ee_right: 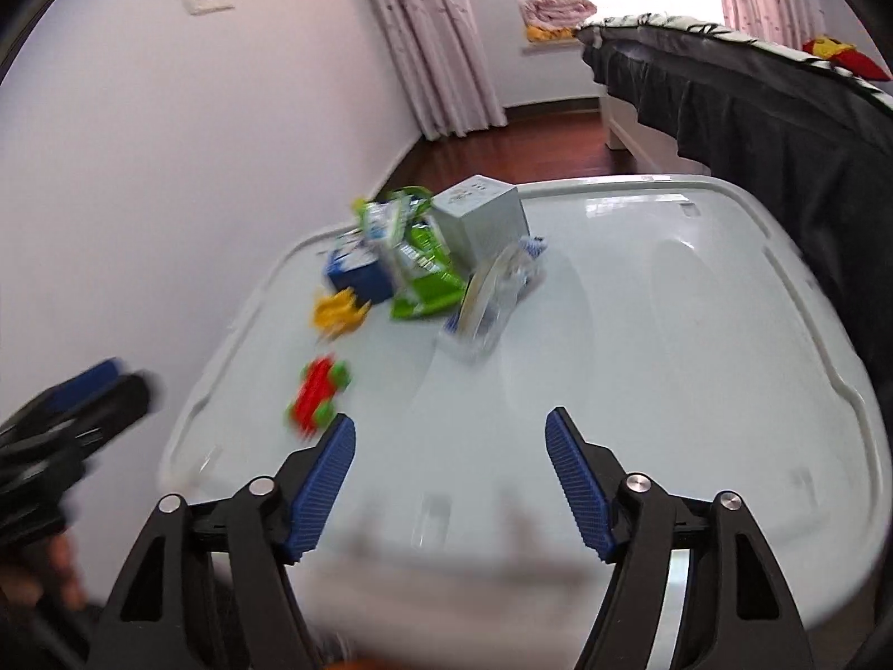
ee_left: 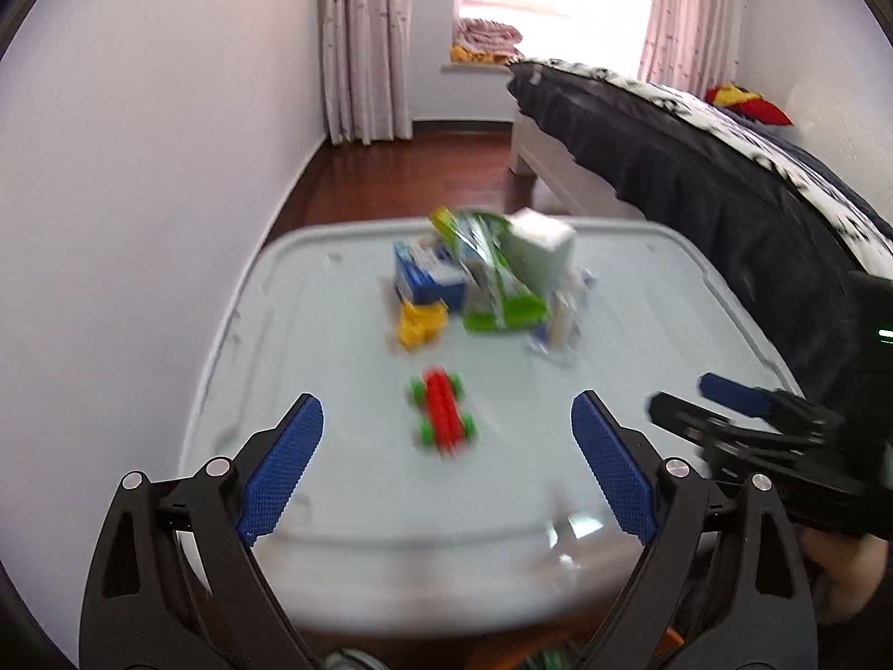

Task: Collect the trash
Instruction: 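Move both open tools back up over the lid, then grasp the clear plastic wrapper with the right tool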

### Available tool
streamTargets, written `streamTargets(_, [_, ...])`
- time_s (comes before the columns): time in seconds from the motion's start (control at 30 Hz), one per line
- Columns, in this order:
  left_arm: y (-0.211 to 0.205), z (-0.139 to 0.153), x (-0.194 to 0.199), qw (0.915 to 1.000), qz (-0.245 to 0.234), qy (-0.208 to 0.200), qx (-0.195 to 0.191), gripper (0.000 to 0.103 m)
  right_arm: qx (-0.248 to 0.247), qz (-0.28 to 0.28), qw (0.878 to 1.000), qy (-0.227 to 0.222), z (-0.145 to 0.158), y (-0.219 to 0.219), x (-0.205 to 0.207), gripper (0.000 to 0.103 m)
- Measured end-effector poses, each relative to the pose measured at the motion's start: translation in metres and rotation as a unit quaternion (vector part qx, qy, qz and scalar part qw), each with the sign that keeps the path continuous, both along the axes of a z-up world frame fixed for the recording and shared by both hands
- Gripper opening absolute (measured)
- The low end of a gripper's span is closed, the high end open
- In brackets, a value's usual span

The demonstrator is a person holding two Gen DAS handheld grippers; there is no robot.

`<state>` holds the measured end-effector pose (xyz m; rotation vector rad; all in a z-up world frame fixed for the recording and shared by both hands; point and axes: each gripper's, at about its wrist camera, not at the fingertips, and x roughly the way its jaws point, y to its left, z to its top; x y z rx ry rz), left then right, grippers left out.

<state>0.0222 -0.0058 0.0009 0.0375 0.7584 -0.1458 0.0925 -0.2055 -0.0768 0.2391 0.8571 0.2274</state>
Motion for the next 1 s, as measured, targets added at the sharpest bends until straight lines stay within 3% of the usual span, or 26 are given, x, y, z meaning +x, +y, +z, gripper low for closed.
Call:
streamTargets(0.1, [0.017,0.0,0.016,0.9996,0.02,0.001,-0.021,0.088,-0.025,-0.013,0.999,0.02,-0.013,0.01,0.047,0.064])
streamTargets(0.2, [0.04,0.005,0.023,0.9959,0.049,0.011,-0.075,0.088,-0.032,-0.033,0.998,0.04,-0.026,0.013,0.081,0.063])
streamTargets(0.37, [0.069,0.019,0.024,0.9906,0.094,-0.008,-0.1,0.088,-0.058,-0.066,0.993,0.073,-0.047,0.014,0.123,0.06])
streamTargets(0.6, [0.08,0.019,0.021,0.9884,0.102,-0.005,-0.112,0.088,-0.057,-0.086,0.99,0.095,-0.066,0.009,0.144,0.052])
streamTargets(0.9, [0.073,0.017,0.024,0.9908,0.094,-0.006,-0.097,0.088,-0.031,-0.06,0.995,0.077,-0.059,0.006,0.129,0.006])
streamTargets(1.0, [0.073,0.014,0.027,0.9904,0.098,-0.003,-0.097,0.088,-0.023,-0.048,0.996,0.071,-0.054,0.005,0.124,0.005])
